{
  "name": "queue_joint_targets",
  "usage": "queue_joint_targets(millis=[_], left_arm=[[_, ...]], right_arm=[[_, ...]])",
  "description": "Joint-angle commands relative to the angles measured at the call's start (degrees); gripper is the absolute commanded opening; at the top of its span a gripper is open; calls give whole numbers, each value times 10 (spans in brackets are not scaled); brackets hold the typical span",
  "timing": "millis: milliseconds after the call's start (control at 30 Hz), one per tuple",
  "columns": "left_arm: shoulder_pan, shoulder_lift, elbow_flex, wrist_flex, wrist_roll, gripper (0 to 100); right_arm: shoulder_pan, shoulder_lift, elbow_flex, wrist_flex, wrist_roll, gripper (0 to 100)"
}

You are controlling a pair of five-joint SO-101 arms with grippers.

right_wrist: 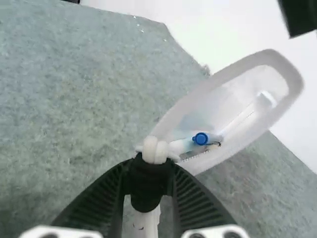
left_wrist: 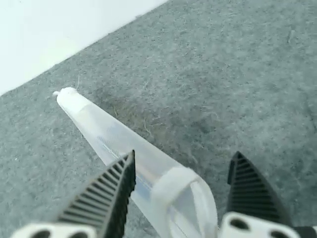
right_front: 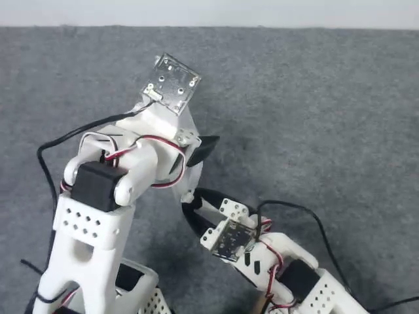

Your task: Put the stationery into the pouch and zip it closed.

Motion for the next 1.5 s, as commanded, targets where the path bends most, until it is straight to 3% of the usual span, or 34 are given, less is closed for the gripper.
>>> queue_joint_targets(millis=[0, 233, 467, 633, 900, 1133, 1333, 1467], left_arm=[[4, -45, -36, -8, -7, 287], [-7, -190, -35, 30, 62, 283], [-249, -291, 35, 29, 101, 283], [-331, -300, 177, -49, 102, 283], [-316, -300, 371, -209, 133, 283], [-222, -300, 457, -332, 147, 283], [-149, -303, 491, -373, 146, 282], [-143, -304, 493, -371, 143, 242]], right_arm=[[18, -22, -10, -7, 4, 6], [19, -21, 26, -81, 4, 6], [19, -21, 26, -90, 4, 6], [28, -21, 26, -91, 3, 6], [34, -21, 26, -92, 3, 6], [34, -21, 26, -89, 3, 6], [34, -21, 26, -88, 5, 6], [35, -21, 25, -89, 6, 6]])
